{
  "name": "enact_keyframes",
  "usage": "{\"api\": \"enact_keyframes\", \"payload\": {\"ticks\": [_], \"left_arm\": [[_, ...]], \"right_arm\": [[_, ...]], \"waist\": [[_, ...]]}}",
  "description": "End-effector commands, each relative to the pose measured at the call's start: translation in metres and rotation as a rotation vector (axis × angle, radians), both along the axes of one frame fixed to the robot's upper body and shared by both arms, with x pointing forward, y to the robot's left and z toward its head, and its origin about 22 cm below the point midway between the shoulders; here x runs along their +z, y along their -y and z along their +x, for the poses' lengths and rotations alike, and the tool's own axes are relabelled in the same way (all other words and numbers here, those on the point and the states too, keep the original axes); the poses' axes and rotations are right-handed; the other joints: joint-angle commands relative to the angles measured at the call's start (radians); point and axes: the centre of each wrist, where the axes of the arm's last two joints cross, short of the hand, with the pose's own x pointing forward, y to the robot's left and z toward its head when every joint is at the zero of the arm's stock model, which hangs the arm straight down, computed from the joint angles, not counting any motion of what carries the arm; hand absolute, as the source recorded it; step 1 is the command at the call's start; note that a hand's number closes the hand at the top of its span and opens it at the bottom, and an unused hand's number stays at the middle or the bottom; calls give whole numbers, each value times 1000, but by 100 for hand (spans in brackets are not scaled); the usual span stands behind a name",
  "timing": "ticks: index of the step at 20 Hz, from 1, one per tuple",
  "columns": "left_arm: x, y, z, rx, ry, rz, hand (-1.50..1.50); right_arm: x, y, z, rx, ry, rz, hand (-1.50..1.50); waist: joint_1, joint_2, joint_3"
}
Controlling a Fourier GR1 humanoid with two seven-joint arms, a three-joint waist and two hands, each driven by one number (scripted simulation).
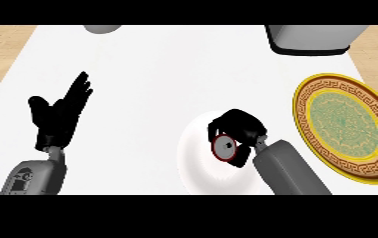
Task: Pick the can from the plate and place it in the plate
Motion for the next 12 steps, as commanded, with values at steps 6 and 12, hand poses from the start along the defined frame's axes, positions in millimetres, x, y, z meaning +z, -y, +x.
{"api": "enact_keyframes", "payload": {"ticks": [6,12], "left_arm": [[-5,5,12,21,3,-5,0],[-4,1,-8,28,-4,-10,0]], "right_arm": [[6,2,-20,-122,39,73,150],[9,14,-95,-337,168,51,150]], "waist": [[-9,0,1],[-27,-7,0]]}}
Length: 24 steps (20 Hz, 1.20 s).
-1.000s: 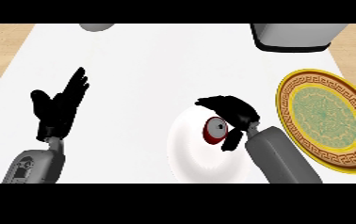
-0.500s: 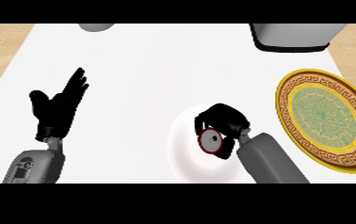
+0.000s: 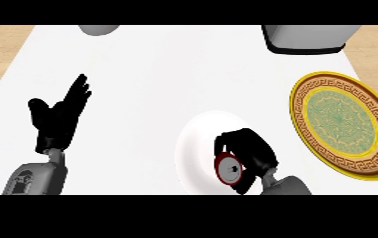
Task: Pick the can from the plate and place it in the plate
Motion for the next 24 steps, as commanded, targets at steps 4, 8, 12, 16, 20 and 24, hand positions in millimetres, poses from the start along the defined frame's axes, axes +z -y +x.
{"api": "enact_keyframes", "payload": {"ticks": [4,8,12,16,20,24], "left_arm": [[2,-2,-2,17,-10,-19,0],[4,-7,-5,12,-4,1,0],[-12,4,-7,-1,11,-2,0],[6,0,1,-6,16,-4,0],[-7,8,-6,-22,-10,-15,0],[-2,4,-1,-21,7,-2,0]], "right_arm": [[57,19,-33,-224,350,61,150],[79,24,-49,-382,605,117,150],[98,47,-61,-547,719,119,150],[108,69,-70,-678,658,198,150],[115,102,-54,-766,657,250,150],[112,148,-16,-844,643,259,150]], "waist": [[-19,-7,0],[-16,-7,0],[-6,2,0],[6,4,1],[11,6,1],[18,8,1]]}}
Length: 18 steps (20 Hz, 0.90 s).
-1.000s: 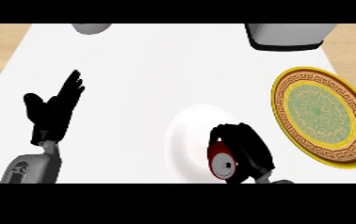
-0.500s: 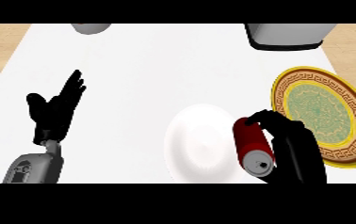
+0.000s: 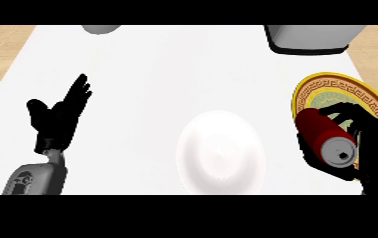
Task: Pick the can from the plate and place it in the plate
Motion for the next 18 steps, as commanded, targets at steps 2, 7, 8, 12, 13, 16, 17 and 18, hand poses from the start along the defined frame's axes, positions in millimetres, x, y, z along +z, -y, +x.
{"api": "enact_keyframes", "payload": {"ticks": [2,7,8,12,13,16,17,18], "left_arm": [[-7,-9,-2,0,-6,5,0],[5,-5,24,-1,-3,-8,0],[1,-7,-1,-22,4,-9,0],[6,-1,2,-12,13,14,0],[-4,9,9,-23,-4,-10,0],[1,15,1,-31,11,-6,0],[-1,-8,2,-25,11,6,0],[1,5,-5,-12,-2,-3,0]], "right_arm": [[-23,64,19,-113,-9,21,150],[-15,108,30,-115,-42,1,150],[-29,119,44,-140,-65,0,150],[-49,143,33,-87,-242,-79,150],[-49,144,51,-90,-268,-127,150],[-50,174,58,-72,-323,145,150],[-68,167,64,-65,-364,118,-150],[-71,190,47,-27,-351,119,-150]], "waist": [[5,3,0],[-2,3,0],[11,2,0],[8,2,0],[12,6,0],[18,5,1],[18,6,1],[14,3,1]]}}
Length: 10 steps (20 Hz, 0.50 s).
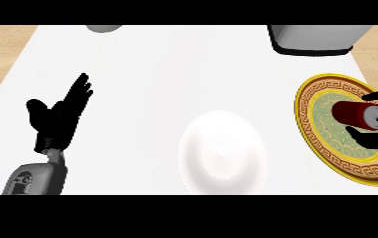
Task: Pick the can from the plate and place it in the plate
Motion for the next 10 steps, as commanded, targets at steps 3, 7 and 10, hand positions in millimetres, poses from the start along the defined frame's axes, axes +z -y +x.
{"api": "enact_keyframes", "payload": {"ticks": [3,7,10], "left_arm": [[-1,-7,13,12,-8,-11,0],[-15,1,5,1,-7,5,0],[3,-1,10,33,-11,13,0]], "right_arm": [[-23,22,8,117,-26,67,-150],[11,28,24,173,184,40,-150],[3,14,14,283,365,173,-150]], "waist": [[-9,-1,-1],[-9,-2,-1],[-25,-8,0]]}}
